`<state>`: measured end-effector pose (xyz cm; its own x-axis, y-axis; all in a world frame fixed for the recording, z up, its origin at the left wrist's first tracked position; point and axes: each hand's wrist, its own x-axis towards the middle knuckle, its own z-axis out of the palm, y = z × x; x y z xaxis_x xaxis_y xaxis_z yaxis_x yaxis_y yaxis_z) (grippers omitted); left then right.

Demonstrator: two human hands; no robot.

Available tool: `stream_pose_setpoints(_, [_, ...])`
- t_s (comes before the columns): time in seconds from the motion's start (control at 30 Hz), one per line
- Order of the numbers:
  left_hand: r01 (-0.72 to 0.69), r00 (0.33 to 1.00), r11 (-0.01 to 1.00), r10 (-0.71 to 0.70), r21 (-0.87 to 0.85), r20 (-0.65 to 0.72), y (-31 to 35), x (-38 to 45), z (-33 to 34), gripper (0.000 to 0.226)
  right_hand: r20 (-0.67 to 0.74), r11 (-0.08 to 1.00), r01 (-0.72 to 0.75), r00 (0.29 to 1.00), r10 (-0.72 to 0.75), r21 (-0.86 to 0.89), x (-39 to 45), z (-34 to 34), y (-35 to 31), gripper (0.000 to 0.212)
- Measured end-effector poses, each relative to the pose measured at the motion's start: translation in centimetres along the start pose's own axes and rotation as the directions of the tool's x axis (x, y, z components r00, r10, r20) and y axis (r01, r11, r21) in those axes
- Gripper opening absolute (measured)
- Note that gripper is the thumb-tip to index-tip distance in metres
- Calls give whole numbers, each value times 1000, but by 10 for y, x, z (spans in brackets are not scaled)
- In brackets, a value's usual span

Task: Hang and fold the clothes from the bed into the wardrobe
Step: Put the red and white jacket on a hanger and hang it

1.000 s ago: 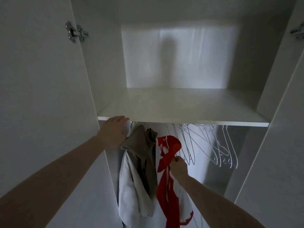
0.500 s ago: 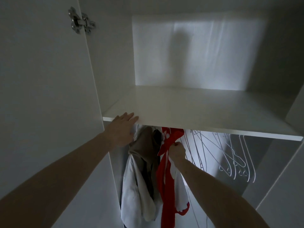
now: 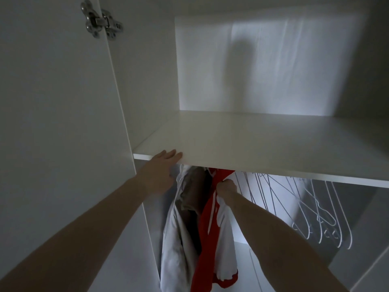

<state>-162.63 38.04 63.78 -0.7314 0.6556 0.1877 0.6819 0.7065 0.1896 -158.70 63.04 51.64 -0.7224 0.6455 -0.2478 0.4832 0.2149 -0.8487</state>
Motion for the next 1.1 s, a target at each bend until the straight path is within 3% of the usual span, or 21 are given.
stream_pose_setpoints(0.33, [29, 999, 1000, -29, 3, 18, 8, -4, -2, 86, 94, 976, 112, 991, -95, -187, -5, 24, 15, 9])
stream_pose_setpoints(0.43, [38, 999, 999, -38, 1, 25, 8, -6, -3, 86, 118, 961, 138, 987, -112, -241, -12, 22, 26, 31])
stream_pose_setpoints(0.53, [29, 999, 1000, -29, 7, 27, 6, -5, -4, 87, 104, 965, 163, 984, -144, -207, -24, 18, 41, 39])
stream_pose_setpoints(0.6, [34, 999, 999, -34, 10, 25, 4, -4, -3, 88, 27, 940, 261, 965, -262, -221, -33, 14, 55, 39])
stream_pose_setpoints(0.67, [28, 999, 1000, -28, 9, 26, 1, -3, -2, 88, -154, 900, 369, 900, -408, -230, -40, 6, 73, 29])
stream_pose_setpoints(0.73, [23, 1000, 1000, -23, 10, 12, -1, -2, 1, 89, -305, 883, 382, 836, -456, -272, -43, -8, 93, 28])
stream_pose_setpoints(0.93, [29, 1000, 999, -29, 17, 12, 0, -4, 5, 88, -390, 925, 245, 852, -348, -290, -38, -41, 125, 57])
stream_pose_setpoints(1.1, [26, 1000, 1000, -26, 15, 1, 3, -4, 5, 90, -250, 947, 69, 956, -152, -312, -22, -54, 129, 64])
